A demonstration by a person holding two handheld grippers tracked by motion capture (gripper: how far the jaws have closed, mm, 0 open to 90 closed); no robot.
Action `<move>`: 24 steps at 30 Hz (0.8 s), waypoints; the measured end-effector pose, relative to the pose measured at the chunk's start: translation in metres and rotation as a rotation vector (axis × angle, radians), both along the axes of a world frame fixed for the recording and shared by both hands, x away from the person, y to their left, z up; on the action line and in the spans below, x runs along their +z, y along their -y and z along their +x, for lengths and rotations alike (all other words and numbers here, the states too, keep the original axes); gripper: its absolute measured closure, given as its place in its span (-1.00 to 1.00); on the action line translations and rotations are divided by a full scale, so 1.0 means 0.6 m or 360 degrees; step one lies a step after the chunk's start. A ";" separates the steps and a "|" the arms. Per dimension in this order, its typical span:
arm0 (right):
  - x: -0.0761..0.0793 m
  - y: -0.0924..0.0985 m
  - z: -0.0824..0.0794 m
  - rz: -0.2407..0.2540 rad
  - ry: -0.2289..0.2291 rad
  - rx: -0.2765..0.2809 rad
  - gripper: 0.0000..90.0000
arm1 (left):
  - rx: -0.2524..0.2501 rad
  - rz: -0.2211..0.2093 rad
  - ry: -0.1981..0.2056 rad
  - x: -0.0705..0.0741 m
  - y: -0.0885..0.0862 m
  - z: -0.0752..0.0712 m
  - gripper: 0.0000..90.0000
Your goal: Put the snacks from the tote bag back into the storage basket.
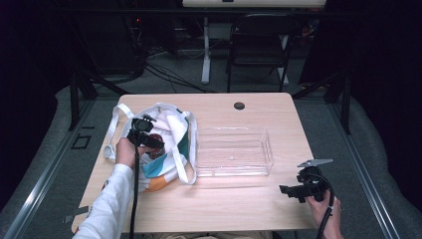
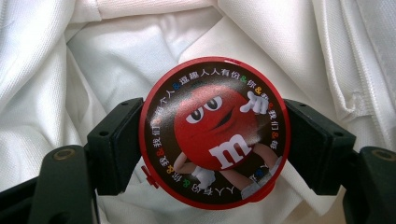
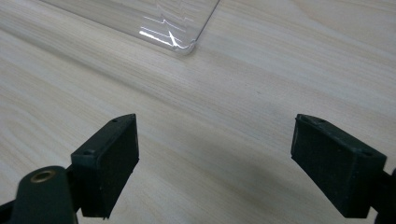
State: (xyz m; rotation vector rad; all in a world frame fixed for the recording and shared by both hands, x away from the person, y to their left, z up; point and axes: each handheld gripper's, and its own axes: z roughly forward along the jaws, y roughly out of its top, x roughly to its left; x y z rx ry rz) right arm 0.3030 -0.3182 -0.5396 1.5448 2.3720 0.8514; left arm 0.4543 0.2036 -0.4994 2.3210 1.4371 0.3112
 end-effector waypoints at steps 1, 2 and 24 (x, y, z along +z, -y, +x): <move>0.000 0.000 0.000 0.0002 0.0002 -0.0001 -0.67 | -0.0002 -0.0003 0.0003 0.001 0.000 0.000 -0.43; 0.000 0.000 0.000 0.0002 0.0002 -0.0001 -0.67 | -0.0002 -0.0003 0.0003 0.001 0.000 0.000 -0.43; 0.001 -0.001 -0.001 0.0006 0.0010 -0.0006 -0.67 | -0.0049 -0.0017 0.0045 0.028 0.002 -0.011 -0.43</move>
